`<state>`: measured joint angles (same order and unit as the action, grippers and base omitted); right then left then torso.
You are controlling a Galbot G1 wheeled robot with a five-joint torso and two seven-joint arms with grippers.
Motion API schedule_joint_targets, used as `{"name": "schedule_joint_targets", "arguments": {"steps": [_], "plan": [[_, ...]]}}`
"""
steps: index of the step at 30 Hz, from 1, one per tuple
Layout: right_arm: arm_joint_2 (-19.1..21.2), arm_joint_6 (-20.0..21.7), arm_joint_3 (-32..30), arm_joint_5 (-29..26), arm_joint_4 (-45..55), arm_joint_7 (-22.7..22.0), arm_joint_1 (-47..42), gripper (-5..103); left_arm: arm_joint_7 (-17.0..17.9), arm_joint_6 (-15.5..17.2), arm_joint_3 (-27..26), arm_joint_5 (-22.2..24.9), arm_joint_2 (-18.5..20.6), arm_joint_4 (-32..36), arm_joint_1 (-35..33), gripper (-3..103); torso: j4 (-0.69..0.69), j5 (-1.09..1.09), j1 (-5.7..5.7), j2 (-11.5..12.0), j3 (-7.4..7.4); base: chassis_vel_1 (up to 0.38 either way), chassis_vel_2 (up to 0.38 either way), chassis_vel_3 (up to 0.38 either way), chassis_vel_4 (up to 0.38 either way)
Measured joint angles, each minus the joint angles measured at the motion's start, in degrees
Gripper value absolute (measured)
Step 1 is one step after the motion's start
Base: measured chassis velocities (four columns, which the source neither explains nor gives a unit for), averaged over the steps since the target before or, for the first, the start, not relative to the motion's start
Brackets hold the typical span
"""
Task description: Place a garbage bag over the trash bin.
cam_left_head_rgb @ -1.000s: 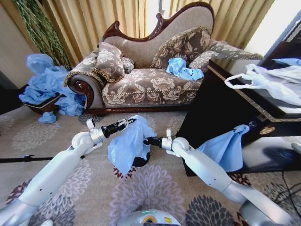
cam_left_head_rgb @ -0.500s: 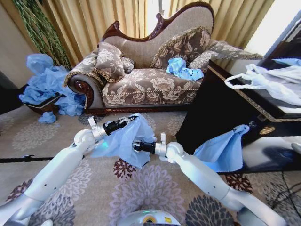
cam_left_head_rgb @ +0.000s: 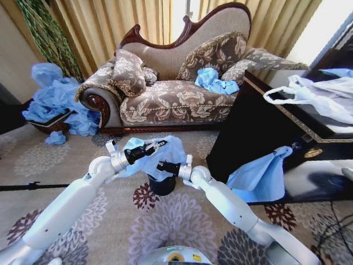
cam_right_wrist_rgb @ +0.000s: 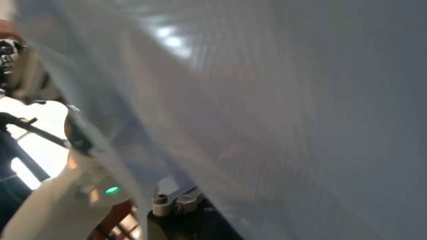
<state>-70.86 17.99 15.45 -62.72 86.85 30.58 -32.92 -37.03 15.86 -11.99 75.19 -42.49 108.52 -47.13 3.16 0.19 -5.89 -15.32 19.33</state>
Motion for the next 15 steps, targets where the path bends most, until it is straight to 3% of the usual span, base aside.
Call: {"name": "schedule_joint_targets", "arguments": {"steps": [5, 15], "plan": [[-3.36, -3.33, -0.9, -1.4, -0.21, -5.89, -0.43, 0, 0.8, 0.35, 0.12, 0.99, -0.73, 1.83, -1.58, 0, 0.0, 0.01, 0.0, 0.0, 0.0, 0.0, 0.0, 0.0, 0.0], [-6.66, -5.25, -2.61, -4.84, 0.01, -11.3, -1.67, 0, 0.03, 0.28, -0.76, 0.85, -1.74, 3.01, -4.77, 0, 0.01, 0.01, 0.0, 0.0, 0.0, 0.0, 0.0, 0.0, 0.0]]}}
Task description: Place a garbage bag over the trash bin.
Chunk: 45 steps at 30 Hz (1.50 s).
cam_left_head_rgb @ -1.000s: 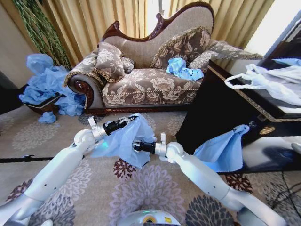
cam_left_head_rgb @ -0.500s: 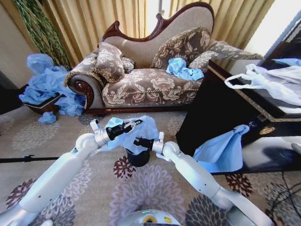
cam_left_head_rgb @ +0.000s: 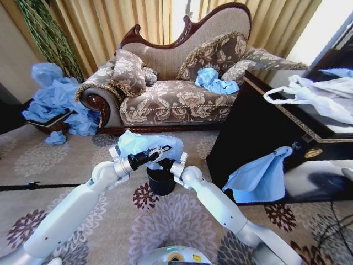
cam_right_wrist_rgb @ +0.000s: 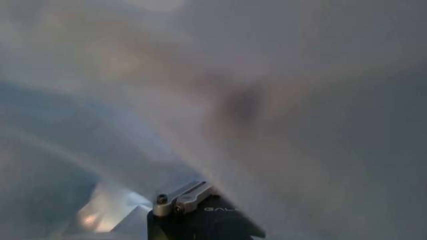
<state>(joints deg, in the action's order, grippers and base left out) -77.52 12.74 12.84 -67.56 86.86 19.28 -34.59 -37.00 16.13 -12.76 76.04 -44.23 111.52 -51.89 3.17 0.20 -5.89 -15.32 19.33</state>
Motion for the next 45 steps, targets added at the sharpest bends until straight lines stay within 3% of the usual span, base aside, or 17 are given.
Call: {"name": "schedule_joint_targets", "arguments": {"steps": [6, 9, 14, 23, 26, 32, 35, 40, 45], "plan": [[-2.34, -2.58, -0.89, -0.86, -0.4, -6.54, -0.34, 0, -0.14, -0.45, -0.77, -0.28, -1.27, 1.52, -3.55, 0, -0.01, 0.01, 0.0, 0.0, 0.0, 0.0, 0.0, 0.0, 0.0], [-4.77, -4.85, -1.24, -0.75, -1.05, -12.99, -0.41, 0, -0.04, -0.7, -0.88, -0.28, -2.06, 2.27, -5.01, 0, -0.01, 0.0, 0.0, 0.0, 0.0, 0.0, 0.0, 0.0, 0.0], [-6.68, -6.11, -2.04, -0.14, -1.61, -17.53, -0.39, 0, 0.05, -0.99, -1.36, -0.24, -2.99, 2.61, -6.28, 0, -0.01, 0.0, 0.0, 0.0, 0.0, 0.0, 0.0, 0.0, 0.0], [-8.09, -6.08, -3.57, 1.0, -1.95, -21.53, -0.06, 0, 0.19, -1.09, -0.92, -0.16, -4.9, 3.47, -8.25, 0, -0.01, 0.0, 0.0, 0.0, 0.0, 0.0, 0.0, 0.0, 0.0], [-7.51, -5.25, -3.08, 6.93, -3.6, -23.46, 0.05, 0, 1.11, -1.1, -0.62, 0.72, -5.43, 4.36, -8.29, 0, -0.01, -0.01, 0.0, 0.0, 0.0, 0.0, 0.0, 0.0, 0.0], [-5.73, -2.99, -2.46, 12.99, -4.41, -23.65, -0.56, 0, 2.32, -1.42, -1.04, 2.56, -5.59, 4.61, -7.86, 0, -0.01, -0.01, 0.0, 0.0, 0.0, 0.0, 0.0, 0.0, 0.0], [-3.42, 0.45, -1.63, 23.42, -6.34, -22.45, -1.21, 0, 5.47, -3.15, -3.15, 6.01, -7.61, 2.08, -5.94, 0, 0.01, -0.01, 0.0, 0.0, 0.0, 0.0, 0.0, 0.0, 0.0], [-3.27, 1.06, -1.51, 27.77, -9.55, -21.84, -0.26, 0, 5.98, -3.51, -5.72, 6.8, -8.83, -1.24, -5.04, 0, 0.0, -0.01, 0.0, 0.0, 0.01, 0.0, 0.0, 0.0, 0.0], [-5.67, -0.53, -1.47, 32.03, -15.85, -22.18, 1.59, 0, 4.88, -3.51, -8.38, 7.08, -9.62, -6.78, -5.62, 0, -0.02, -0.01, 0.0, 0.0, 0.01, 0.0, 0.0, 0.0, 0.0]]}}
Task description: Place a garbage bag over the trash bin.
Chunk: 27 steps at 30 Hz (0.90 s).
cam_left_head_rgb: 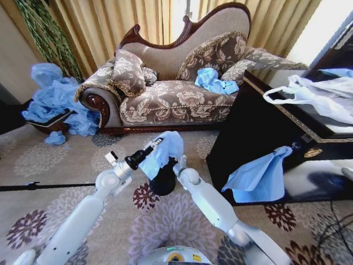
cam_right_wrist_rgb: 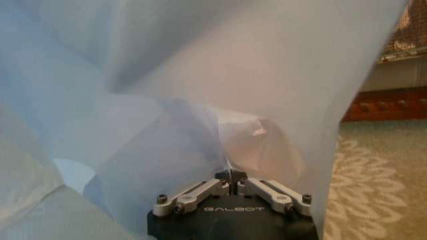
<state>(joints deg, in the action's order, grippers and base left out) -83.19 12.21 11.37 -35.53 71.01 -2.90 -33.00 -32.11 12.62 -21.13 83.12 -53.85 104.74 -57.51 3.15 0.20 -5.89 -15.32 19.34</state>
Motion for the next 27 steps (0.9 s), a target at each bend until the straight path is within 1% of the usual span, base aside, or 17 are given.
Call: {"name": "schedule_joint_targets", "arguments": {"steps": [3, 4, 5, 7, 8, 10, 12, 13, 15, 17, 18, 19, 21, 23, 24, 26, 27], "plan": [[-0.32, 0.05, 0.16, 0.58, -1.69, 0.16, 0.49, 0, 0.02, 0.03, -1.04, 1.08, -1.15, -2.93, -0.55, 0, -0.01, -0.01, 0.0, 0.0, 0.0, 0.0, 0.0, 0.0, 0.0], [-0.32, 0.05, 0.16, 0.58, -1.69, 0.16, 0.49, 0, 0.02, 0.03, -1.04, 1.08, -1.15, -2.93, -0.55, 0, -0.01, -0.01, 0.0, 0.0, 0.0, 0.0, 0.0, 0.0, 0.0], [0.1, 0.33, 0.33, 0.61, -1.79, 0.29, 0.43, 0, 0.41, -0.12, -1.05, 1.47, -2.03, -4.56, -0.23, 0, -0.01, 0.0, 0.0, 0.0, -0.01, 0.0, 0.0, 0.0, 0.0], [0.77, 1.14, 0.81, 0.55, -1.82, 0.48, 0.35, 0, 1.55, -0.43, -1.15, 2.12, -3.31, -6.38, 0.02, 0, 0.06, 0.02, 0.0, 0.0, 0.0, 0.0, 0.0, 0.0, 0.0], [0.77, 1.14, 0.81, 0.55, -1.82, 0.48, 0.35, 0, 1.55, -0.43, -1.15, 2.12, -3.31, -6.38, 0.02, 0, 0.06, 0.02, 0.0, 0.0, 0.0, 0.0, 0.0, 0.0, 0.0], [1.77, 3.84, 1.45, -0.26, -0.92, 1.35, 0.29, 0, 4.11, -1.17, -1.58, 3.25, -5.19, -7.62, -0.1, 0, 0.03, -0.01, 0.0, 0.0, 0.0, 0.0, 0.0, 0.0, 0.0], [2.43, 8.49, 1.67, -1.62, 0.19, 2.33, 0.5, 0, 6.17, -1.68, -1.93, 4.03, -6.67, -8.04, -0.27, 0, 0.01, 0.0, 0.0, 0.0, -0.01, 0.0, 0.0, 0.0, 0.0], [2.43, 8.49, 1.67, -1.62, 0.19, 2.33, 0.5, 0, 6.17, -1.68, -1.93, 4.03, -6.67, -8.04, -0.27, 0, 0.01, 0.0, 0.0, 0.0, -0.01, 0.0, 0.0, 0.0, 0.0], [2.39, 11.68, 1.72, -2.17, -0.35, 3.31, 1.23, 0, 8.28, -2.27, -2.03, 4.61, -7.89, -8.23, -0.28, 0, 0.02, 0.0, 0.0, 0.0, -0.01, 0.0, 0.0, 0.0, 0.0], [1.57, 13.58, 1.58, -2.0, -2.22, 4.33, 2.13, 0, 10.1, -2.9, -2.03, 4.96, -8.72, -8.44, -0.16, 0, 0.02, 0.0, 0.0, 0.0, 0.0, 0.0, 0.0, 0.0, 0.0], [1.05, 14.47, 1.47, -2.02, -2.92, 4.62, 2.48, 0, 10.99, -3.21, -2.0, 5.08, -9.06, -8.54, -0.07, 0, 0.01, 0.0, 0.0, 0.0, 0.0, 0.0, 0.0, 0.0, 0.0], [1.05, 14.47, 1.47, -2.02, -2.92, 4.62, 2.48, 0, 10.99, -3.21, -2.0, 5.08, -9.06, -8.54, -0.07, 0, 0.01, 0.0, 0.0, 0.0, 0.0, 0.0, 0.0, 0.0, 0.0], [0.15, 15.88, 1.46, -2.39, -4.13, 4.77, 3.27, 0, 13.31, -3.82, -1.93, 5.63, -9.76, -8.81, 0.21, 0, -0.01, -0.01, 0.0, 0.0, -0.01, 0.0, 0.0, 0.0, 0.0], [-0.3, 17.82, 1.53, -2.47, -5.1, 5.17, 3.96, 0, 15.93, -4.4, -1.93, 6.42, -10.65, -9.15, 0.4, 0, 0.01, 0.0, 0.0, 0.0, 0.0, 0.0, 0.0, 0.0, 0.0], [-0.3, 17.82, 1.53, -2.47, -5.1, 5.17, 3.96, 0, 15.93, -4.4, -1.93, 6.42, -10.65, -9.15, 0.4, 0, 0.01, 0.0, 0.0, 0.0, 0.0, 0.0, 0.0, 0.0, 0.0], [-0.9, 19.04, 1.56, -2.3, -6.17, 5.22, 4.44, 0, 17.94, -4.55, -1.99, 7.14, -11.57, -9.12, 0.32, 0, 0.02, 0.0, 0.0, 0.0, 0.0, 0.0, 0.0, 0.0, 0.0], [-1.01, 19.04, 1.56, -2.25, -6.2, 5.1, 4.44, 0, 18.33, -4.56, -1.97, 7.15, -11.81, -8.84, 0.1, 0, 0.02, 0.0, 0.0, 0.0, 0.0, 0.0, 0.0, 0.0, 0.0]]}}
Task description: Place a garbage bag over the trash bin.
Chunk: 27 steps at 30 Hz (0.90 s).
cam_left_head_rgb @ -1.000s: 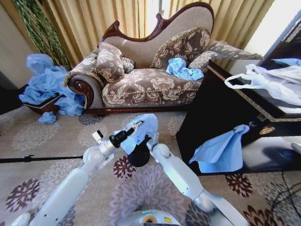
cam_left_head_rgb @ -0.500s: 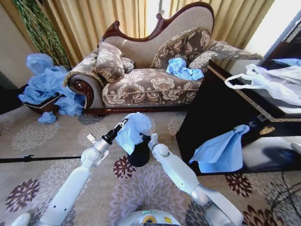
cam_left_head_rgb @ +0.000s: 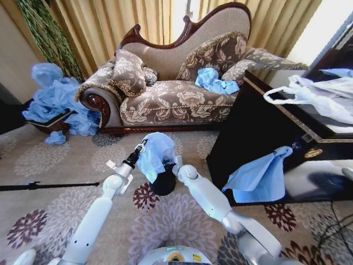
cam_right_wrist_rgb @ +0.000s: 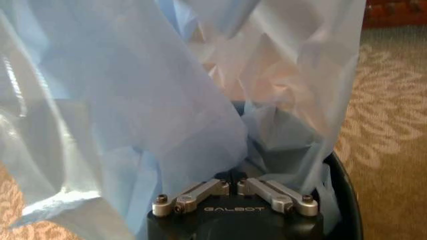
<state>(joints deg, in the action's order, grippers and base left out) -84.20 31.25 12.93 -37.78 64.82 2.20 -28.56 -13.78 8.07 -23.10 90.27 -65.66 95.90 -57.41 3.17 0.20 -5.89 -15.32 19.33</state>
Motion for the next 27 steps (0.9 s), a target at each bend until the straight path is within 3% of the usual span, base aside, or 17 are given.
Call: {"name": "schedule_joint_targets", "arguments": {"steps": [6, 8, 14, 18, 20, 22, 25, 27], "plan": [[3.03, -0.23, -0.23, -1.17, 8.01, -2.61, -2.03, 0, 0.45, 0.14, 1.0, -0.09, -0.1, 2.19, -0.37, 0, 0.02, -0.01, 0.0, 0.0, 0.0, 0.0, 0.0, 0.0, 0.0], [3.71, -0.4, -0.43, -1.35, 9.61, -2.71, -2.43, -3, 0.38, 0.26, 1.14, -0.09, -0.1, 2.43, -0.36, 0, 0.02, -0.01, 0.0, 0.0, 0.0, 0.0, 0.0, 0.0, 0.0], [4.12, -2.56, -0.97, -3.57, 12.2, -1.92, -2.23, 2, -0.61, 1.16, 1.75, -0.25, 0.38, 3.84, -1.09, 0, 0.0, 0.0, 0.0, 0.0, 0.0, 0.0, 0.0, 0.0, 0.0], [1.47, -5.92, -0.83, -4.64, 9.02, -0.45, -1.02, 8, -0.8, 1.4, 1.85, -0.09, 0.37, 4.67, -1.51, 0, -0.02, 0.0, 0.0, 0.0, 0.0, 0.0, 0.0, 0.0, 0.0], [-0.55, -8.01, -0.74, -5.43, 6.6, 0.41, -0.62, 16, -0.93, 1.46, 1.94, -0.07, -0.09, 5.11, -1.73, 0, -0.02, 0.0, 0.0, 0.0, 0.0, 0.0, 0.0, 0.0, 0.0], [-0.88, -8.26, -0.7, -5.61, 6.18, 0.75, -0.63, 21, -0.98, 1.48, 1.99, -0.07, -0.31, 5.21, -1.78, 0, -0.02, 0.0, 0.0, 0.0, 0.0, 0.0, 0.0, 0.0, 0.0], [-1.12, -8.62, -0.3, -5.54, 5.21, 1.41, -1.21, 37, -1.55, 1.68, 2.57, -0.21, -1.2, 5.4, -1.81, 0, 0.01, 0.0, 0.0, 0.0, 0.0, 0.0, 0.0, 0.0, 0.0], [-1.09, -8.63, -0.29, -5.34, 4.99, 1.49, -1.35, 40, -1.67, 1.83, 2.64, -0.23, -1.32, 5.61, -1.89, 0, 0.01, 0.0, 0.0, 0.0, 0.0, 0.0, 0.0, 0.0, 0.0]]}}
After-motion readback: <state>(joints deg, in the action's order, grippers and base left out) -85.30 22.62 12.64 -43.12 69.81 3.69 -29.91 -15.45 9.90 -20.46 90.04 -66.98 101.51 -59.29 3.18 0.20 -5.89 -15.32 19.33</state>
